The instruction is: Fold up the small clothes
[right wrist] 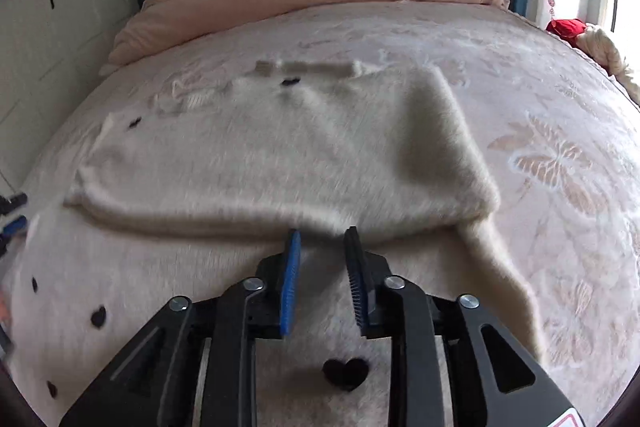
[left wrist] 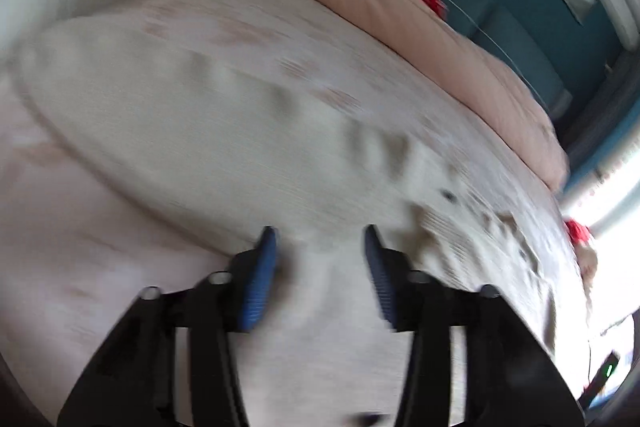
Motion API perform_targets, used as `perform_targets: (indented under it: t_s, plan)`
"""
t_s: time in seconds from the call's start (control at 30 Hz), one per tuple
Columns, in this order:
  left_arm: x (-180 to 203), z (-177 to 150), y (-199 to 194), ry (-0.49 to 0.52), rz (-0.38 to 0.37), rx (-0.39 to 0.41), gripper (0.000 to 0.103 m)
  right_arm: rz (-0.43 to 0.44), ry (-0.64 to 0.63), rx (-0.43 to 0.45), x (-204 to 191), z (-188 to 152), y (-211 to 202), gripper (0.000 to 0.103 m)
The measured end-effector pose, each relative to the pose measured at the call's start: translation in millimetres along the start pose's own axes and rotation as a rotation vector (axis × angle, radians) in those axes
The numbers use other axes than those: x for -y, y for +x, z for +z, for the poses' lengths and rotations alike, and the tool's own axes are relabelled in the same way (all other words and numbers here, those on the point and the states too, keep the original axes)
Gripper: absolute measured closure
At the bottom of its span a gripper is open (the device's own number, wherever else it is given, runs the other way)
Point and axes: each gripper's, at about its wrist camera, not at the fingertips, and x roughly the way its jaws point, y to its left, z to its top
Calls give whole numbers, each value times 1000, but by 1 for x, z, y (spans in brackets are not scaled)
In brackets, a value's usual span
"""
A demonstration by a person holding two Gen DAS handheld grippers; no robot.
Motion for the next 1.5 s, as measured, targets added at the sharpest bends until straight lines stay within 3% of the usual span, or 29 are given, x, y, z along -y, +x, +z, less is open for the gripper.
perform_targets:
  t_s: [0.07,0.1,0.27,0.3,0.4,0.47,0.5,0.53,0.6,0.67,0.77,0.87,0.97,1.03,1.13,1.23,1.3,1.37,1.47,1.5]
  plan:
    - [-46,22,-13,-56,102,45,37,-44,-26,14,-4,-7,-1,72]
    - [-78,40,-19,-103,173,73,34,-57,-27,14,-5,-8,-1,65]
    - [-188,103,-24,-289,391,147,30,-88,-52,41,-15,-22,0,63]
    - [-207,114,-21,-339,419,148,30,-100,-60,48,-17,-24,1,62]
    - [-231,130,-15,-422,407,183,30,-153,-98,60,-27,-28,5,61]
    - [-235,139,-11,-451,418,194,42,-171,-110,62,-29,-27,6,60]
    - [-235,143,-8,-449,406,187,77,-174,-111,63,-29,-26,6,59]
    - [-231,150,-2,-444,361,148,92,-174,-109,63,-28,-27,7,58]
    - [-215,155,-9,-438,320,164,93,-175,-106,65,-28,-25,7,57]
    - [-174,162,-31,-343,241,235,94,-176,-106,68,-28,-25,7,57]
    - [-65,164,-64,-98,77,278,94,-168,-99,70,-26,-25,7,57]
    - [44,138,-92,99,-101,269,93,-161,-93,71,-24,-24,7,57]
    - [148,84,-98,227,-292,173,93,-149,-83,71,-22,-23,7,57]
    - [193,45,-85,249,-364,77,89,-135,-72,70,-20,-22,6,57]
    - [239,-32,-38,283,-344,-117,81,-111,-53,66,-16,-21,5,56]
    - [235,-96,-1,239,-253,-271,72,-86,-33,62,-13,-20,4,56]
    - [208,-121,1,172,-211,-295,66,-60,-17,55,-10,-17,3,55]
    - [184,-123,-8,107,-189,-288,56,-16,7,60,-5,-14,-5,55]
    - [138,-96,-23,7,-186,-207,42,37,28,116,-4,-8,-30,43]
    - [124,-83,-27,-21,-180,-167,33,85,48,146,-6,-4,-40,38]
